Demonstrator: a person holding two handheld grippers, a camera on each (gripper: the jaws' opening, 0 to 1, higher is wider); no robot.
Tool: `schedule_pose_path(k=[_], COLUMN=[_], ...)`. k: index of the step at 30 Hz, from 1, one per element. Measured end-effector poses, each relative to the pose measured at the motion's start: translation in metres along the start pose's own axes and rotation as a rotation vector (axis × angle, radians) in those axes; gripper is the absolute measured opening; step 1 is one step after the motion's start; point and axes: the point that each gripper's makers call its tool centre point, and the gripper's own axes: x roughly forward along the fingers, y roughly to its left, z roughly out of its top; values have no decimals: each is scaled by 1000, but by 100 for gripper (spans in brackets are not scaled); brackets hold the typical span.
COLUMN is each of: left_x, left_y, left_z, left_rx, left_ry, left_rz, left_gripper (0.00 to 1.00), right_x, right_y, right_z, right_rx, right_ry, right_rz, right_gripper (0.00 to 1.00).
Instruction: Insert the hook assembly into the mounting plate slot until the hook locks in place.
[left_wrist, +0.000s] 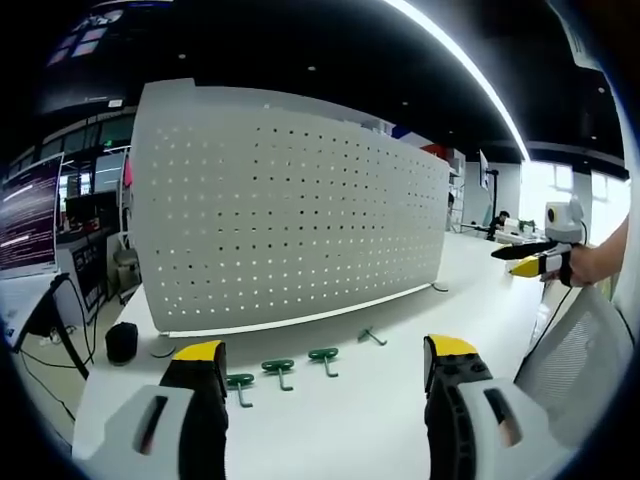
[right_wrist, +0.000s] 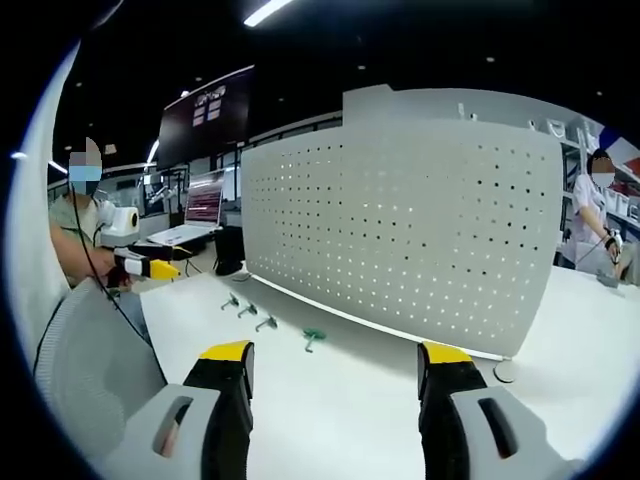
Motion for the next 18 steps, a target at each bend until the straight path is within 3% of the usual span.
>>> schedule_pose_path(k=[18], left_x=[1], left_y=[1], left_z=[-1], left_rx=[7], left_ry=[9], left_rz=[-5], left_gripper=[83], right_x=[-2], right_y=[-2], right_z=[-1], right_rx=[8], right_ry=[-4], right_rz=[-5], right_gripper=[64])
